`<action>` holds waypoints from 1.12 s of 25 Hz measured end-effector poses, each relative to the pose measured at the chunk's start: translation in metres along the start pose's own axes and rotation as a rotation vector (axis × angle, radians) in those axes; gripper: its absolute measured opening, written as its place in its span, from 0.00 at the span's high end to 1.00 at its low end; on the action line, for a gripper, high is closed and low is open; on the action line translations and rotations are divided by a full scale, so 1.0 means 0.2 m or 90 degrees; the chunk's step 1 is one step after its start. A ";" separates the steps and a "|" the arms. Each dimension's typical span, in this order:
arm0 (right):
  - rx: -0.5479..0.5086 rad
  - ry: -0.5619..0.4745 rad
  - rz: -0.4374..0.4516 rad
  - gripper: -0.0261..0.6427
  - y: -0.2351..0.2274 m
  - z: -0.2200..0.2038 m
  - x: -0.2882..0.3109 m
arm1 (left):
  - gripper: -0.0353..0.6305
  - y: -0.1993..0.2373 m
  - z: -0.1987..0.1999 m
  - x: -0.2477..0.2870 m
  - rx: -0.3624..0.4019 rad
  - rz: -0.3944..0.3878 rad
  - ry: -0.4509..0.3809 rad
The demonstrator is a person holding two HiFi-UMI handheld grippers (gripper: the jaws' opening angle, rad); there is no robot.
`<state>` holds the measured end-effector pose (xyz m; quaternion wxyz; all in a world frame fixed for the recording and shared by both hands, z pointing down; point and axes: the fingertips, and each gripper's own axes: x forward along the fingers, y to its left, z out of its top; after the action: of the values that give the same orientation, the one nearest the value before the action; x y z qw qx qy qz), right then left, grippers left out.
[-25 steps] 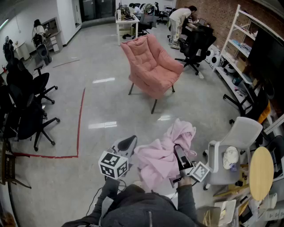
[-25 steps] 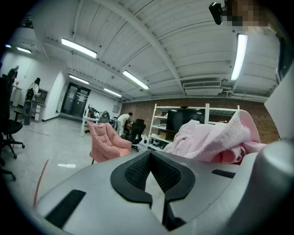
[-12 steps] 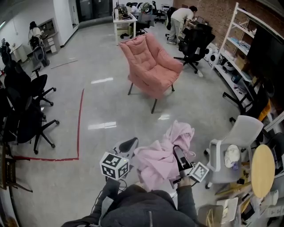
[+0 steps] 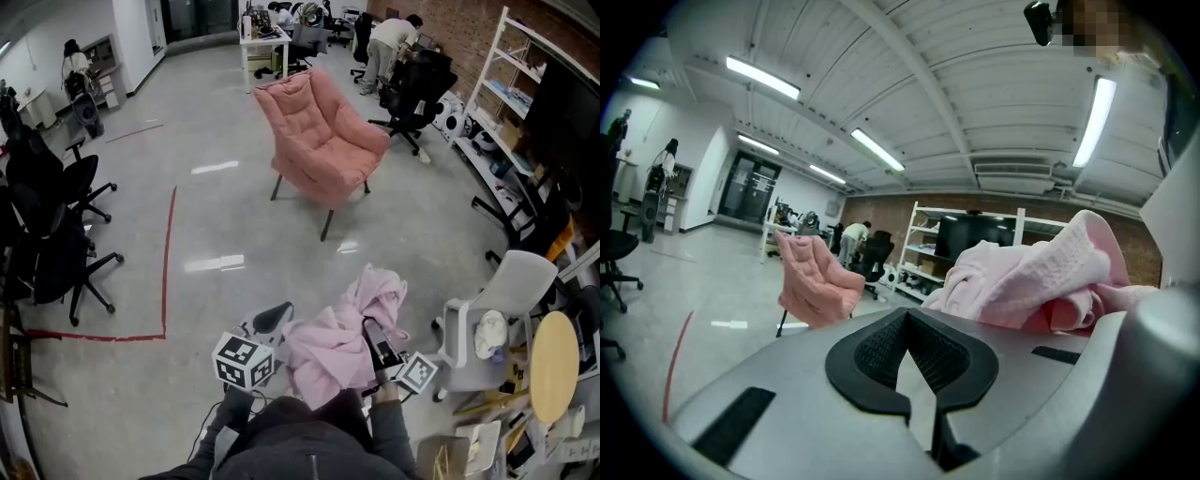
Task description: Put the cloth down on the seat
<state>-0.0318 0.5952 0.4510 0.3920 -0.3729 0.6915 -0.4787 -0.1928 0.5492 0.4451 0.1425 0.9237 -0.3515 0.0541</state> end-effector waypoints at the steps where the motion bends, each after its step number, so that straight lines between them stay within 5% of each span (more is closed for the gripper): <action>1: 0.004 -0.002 0.000 0.53 -0.01 0.01 0.01 | 0.94 0.01 0.00 0.01 -0.001 0.001 0.000; 12: -0.003 0.032 -0.002 0.53 -0.13 0.14 0.32 | 0.94 0.21 0.04 0.21 -0.027 0.024 0.009; 28: -0.010 0.049 0.032 0.53 -0.31 0.75 0.89 | 0.94 0.51 0.30 0.90 -0.047 0.043 -0.013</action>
<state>0.0374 0.3651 0.4426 0.3743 -0.3397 0.7188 -0.4773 -0.1258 0.3445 0.4461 0.1712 0.9058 -0.3857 0.0365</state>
